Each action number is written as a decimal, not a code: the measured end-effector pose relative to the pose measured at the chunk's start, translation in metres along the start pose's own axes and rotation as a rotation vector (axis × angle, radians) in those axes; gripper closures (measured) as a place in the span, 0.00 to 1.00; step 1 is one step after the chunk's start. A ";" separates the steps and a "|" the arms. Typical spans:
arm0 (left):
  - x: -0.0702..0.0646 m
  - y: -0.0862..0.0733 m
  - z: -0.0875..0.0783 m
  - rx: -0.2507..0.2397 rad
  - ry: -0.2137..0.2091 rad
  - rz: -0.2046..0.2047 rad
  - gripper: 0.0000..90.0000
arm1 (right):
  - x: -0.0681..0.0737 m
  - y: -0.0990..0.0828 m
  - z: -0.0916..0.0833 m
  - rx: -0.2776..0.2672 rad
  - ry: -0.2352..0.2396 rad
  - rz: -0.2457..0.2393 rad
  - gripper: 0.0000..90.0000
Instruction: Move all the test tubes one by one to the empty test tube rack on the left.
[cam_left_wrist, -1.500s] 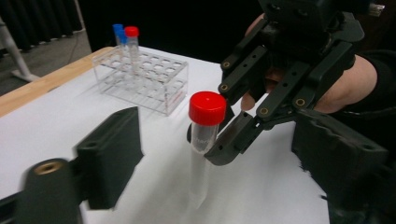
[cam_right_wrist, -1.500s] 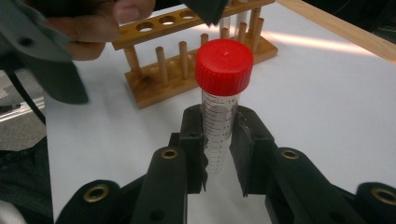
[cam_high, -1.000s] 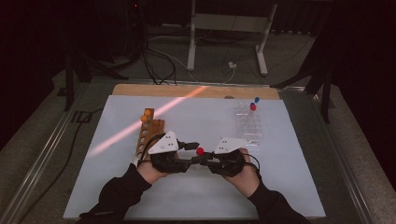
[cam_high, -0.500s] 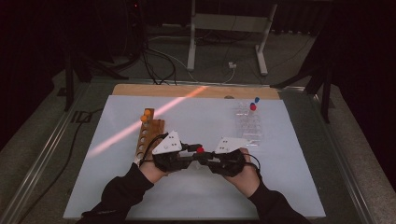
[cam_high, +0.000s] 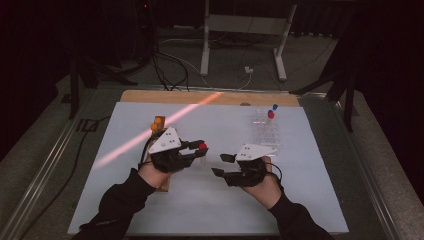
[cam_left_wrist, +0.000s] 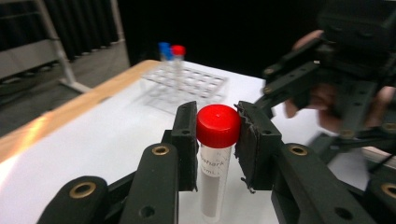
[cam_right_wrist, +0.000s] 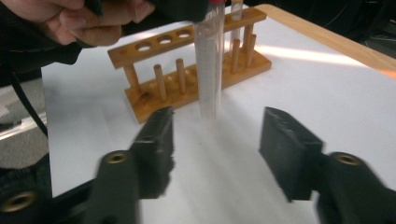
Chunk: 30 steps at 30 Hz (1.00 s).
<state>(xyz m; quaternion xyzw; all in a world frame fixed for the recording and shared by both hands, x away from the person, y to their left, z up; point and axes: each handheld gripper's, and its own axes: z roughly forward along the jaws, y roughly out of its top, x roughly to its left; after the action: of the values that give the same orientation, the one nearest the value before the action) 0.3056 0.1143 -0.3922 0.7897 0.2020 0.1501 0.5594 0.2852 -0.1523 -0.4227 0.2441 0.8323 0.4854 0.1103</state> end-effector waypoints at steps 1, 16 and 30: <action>0.003 0.002 -0.004 -0.002 0.012 -0.002 0.79 | 0.000 0.000 0.000 -0.003 -0.007 -0.002 0.39; 0.052 0.016 -0.056 -0.033 0.229 -0.037 0.79 | 0.001 0.003 -0.002 -0.023 -0.059 0.025 0.01; 0.080 -0.001 -0.081 -0.035 0.323 -0.094 0.79 | -0.002 0.003 -0.005 -0.038 -0.035 0.035 0.00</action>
<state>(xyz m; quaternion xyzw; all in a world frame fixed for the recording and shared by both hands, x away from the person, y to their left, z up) 0.3376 0.2205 -0.3657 0.7352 0.3233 0.2525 0.5397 0.2861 -0.1559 -0.4179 0.2652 0.8164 0.4986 0.1210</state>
